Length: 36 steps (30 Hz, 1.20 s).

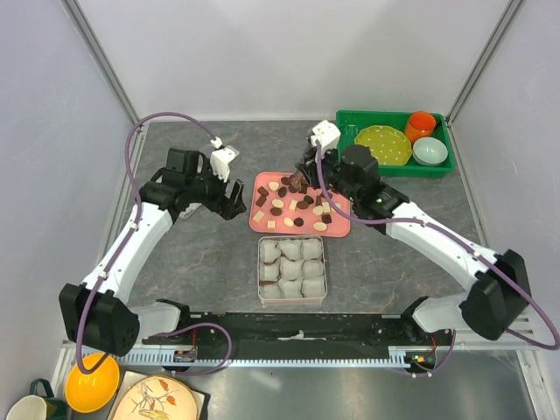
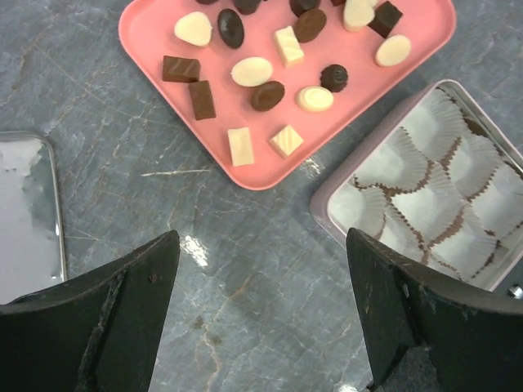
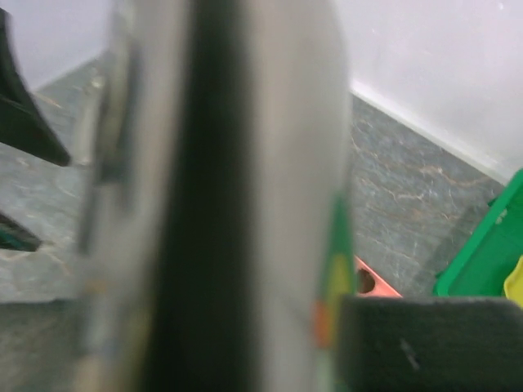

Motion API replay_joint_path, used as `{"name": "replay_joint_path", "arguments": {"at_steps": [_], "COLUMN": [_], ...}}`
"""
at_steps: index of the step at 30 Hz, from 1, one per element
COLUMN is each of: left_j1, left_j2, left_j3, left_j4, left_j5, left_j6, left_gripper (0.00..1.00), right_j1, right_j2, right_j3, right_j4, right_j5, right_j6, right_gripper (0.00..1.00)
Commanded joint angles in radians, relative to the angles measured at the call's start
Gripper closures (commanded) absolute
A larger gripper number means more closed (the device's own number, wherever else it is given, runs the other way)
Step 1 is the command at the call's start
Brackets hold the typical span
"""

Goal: Pack the chocolate

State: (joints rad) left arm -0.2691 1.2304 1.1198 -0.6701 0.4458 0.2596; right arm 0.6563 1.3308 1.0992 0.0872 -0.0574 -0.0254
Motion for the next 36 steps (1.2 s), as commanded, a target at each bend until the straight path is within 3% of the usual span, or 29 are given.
{"name": "replay_joint_path", "arguments": {"at_steps": [1, 6, 12, 17, 21, 25, 28, 30, 32, 36], "left_j1": [0.011, 0.011, 0.011, 0.013, 0.018, 0.056, 0.094, 0.106, 0.108, 0.111], "left_j2": [-0.006, -0.023, -0.014, 0.055, 0.076, 0.076, 0.098, 0.119, 0.133, 0.136], "left_j3": [-0.046, -0.110, -0.170, -0.190, -0.210, -0.229, -0.229, -0.230, -0.236, -0.249], "left_j4": [0.124, 0.196, 0.276, 0.343, 0.400, 0.451, 0.464, 0.471, 0.472, 0.469], "left_j5": [-0.032, -0.010, -0.054, -0.085, -0.105, -0.096, -0.069, -0.055, -0.039, -0.030], "left_j6": [0.029, 0.038, 0.030, 0.004, -0.013, -0.042, -0.066, -0.071, -0.069, -0.062], "left_gripper": [0.11, 0.10, 0.01, 0.01, 0.01, 0.01, 0.01, 0.01, 0.01, 0.01], "right_j1": [0.011, -0.043, -0.011, -0.011, -0.011, -0.011, -0.011, -0.011, -0.012, -0.011], "right_j2": [0.056, 0.080, 0.246, 0.350, 0.433, 0.464, 0.484, 0.501, 0.519, 0.539], "right_j3": [0.074, -0.032, 0.097, 0.175, 0.218, 0.223, 0.237, 0.246, 0.254, 0.264], "right_j4": [0.075, 0.310, 0.246, 0.261, 0.273, 0.318, 0.315, 0.316, 0.319, 0.344], "right_j5": [0.123, 0.067, 0.162, 0.137, 0.073, 0.076, 0.071, 0.070, 0.068, 0.073], "right_j6": [-0.042, 0.125, 0.044, 0.039, 0.036, 0.057, 0.053, 0.047, 0.042, 0.041], "right_gripper": [1.00, 1.00, 1.00, 1.00, 0.86, 0.90, 0.84, 0.78, 0.66, 0.58]}}
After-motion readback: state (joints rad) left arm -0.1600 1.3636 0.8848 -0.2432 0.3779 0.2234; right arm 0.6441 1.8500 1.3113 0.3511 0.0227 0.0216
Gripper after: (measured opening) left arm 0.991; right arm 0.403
